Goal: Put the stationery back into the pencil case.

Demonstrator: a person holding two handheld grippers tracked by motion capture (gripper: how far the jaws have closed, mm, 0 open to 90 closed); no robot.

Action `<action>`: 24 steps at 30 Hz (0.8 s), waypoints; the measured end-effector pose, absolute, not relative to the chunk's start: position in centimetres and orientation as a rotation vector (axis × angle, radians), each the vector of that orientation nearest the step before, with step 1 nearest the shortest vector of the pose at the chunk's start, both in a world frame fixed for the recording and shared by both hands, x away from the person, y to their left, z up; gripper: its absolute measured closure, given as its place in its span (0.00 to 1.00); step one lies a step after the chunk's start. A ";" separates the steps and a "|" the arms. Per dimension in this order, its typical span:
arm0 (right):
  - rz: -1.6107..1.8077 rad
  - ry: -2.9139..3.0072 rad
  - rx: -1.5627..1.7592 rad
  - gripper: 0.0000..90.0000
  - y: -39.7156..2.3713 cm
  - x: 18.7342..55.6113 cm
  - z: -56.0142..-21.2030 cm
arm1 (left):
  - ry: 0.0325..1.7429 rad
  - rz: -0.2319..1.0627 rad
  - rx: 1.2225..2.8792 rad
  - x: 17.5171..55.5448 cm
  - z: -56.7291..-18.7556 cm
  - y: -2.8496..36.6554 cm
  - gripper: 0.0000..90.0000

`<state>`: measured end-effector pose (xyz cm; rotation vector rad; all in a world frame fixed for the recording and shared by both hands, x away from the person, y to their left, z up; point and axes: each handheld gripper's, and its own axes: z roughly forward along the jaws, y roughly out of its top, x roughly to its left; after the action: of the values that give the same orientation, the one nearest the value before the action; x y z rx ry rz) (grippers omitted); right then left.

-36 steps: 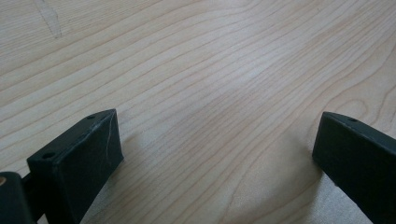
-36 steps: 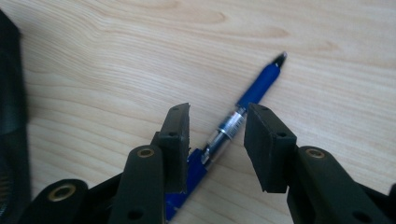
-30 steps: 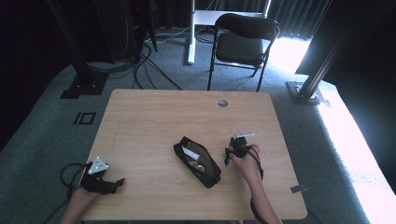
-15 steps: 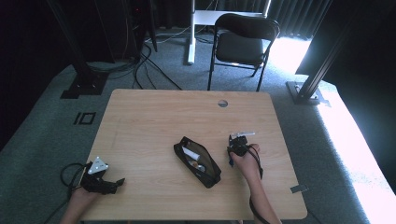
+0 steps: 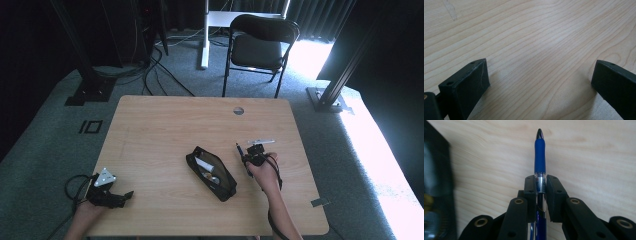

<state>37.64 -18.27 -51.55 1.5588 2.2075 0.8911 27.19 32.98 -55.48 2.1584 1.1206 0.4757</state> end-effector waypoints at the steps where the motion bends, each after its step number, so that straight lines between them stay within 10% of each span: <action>1: 0.900 2.209 1.545 0.88 -18.1 37.5 -51.1 | 1.120 0.476 2.159 27.2 -55.5 33.0 0.02; 24: 1.162 2.290 1.208 0.88 -11.6 33.6 -43.8 | 1.120 0.477 2.159 27.2 -55.5 33.0 0.02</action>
<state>33.58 -11.63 -43.76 1.2079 2.2902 1.1621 27.19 32.99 -55.48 2.1589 1.1195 0.4768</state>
